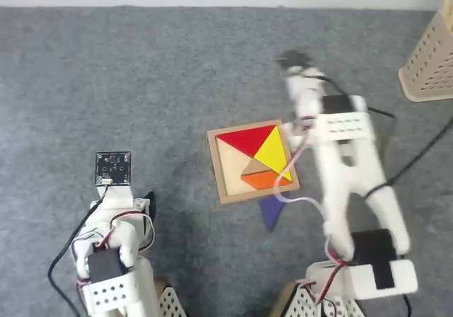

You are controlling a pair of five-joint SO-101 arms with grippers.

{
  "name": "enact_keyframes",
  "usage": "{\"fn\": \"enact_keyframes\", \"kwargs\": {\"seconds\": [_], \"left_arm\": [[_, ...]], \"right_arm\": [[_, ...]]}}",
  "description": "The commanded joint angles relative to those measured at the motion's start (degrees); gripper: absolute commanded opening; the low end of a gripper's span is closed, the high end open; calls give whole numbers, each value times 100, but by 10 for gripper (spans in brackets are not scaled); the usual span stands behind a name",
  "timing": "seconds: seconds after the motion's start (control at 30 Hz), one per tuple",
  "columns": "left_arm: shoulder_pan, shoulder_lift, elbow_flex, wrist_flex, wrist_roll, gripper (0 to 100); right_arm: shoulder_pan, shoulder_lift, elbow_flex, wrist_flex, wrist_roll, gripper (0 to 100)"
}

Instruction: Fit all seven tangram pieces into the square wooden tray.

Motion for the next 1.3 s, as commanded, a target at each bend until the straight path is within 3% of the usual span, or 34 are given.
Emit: {"fn": "enact_keyframes", "kwargs": {"seconds": [0.0,0.13,0.3,0.7,0.93,1.27], "left_arm": [[-26,-88,-22,18,53,225],[-26,-88,-22,18,53,225],[-26,-88,-22,18,53,225],[-26,-88,-22,18,53,225],[-26,-88,-22,18,53,225],[-26,-88,-22,18,53,225]], "right_arm": [[-1077,-22,-360,-189,-132,6],[-1754,400,-325,-470,-88,6],[-2009,1209,-360,-664,-70,6],[-2035,1534,-360,-681,-105,7],[-2035,1534,-360,-681,-123,113],[-1912,1481,-510,-629,-123,113]]}}
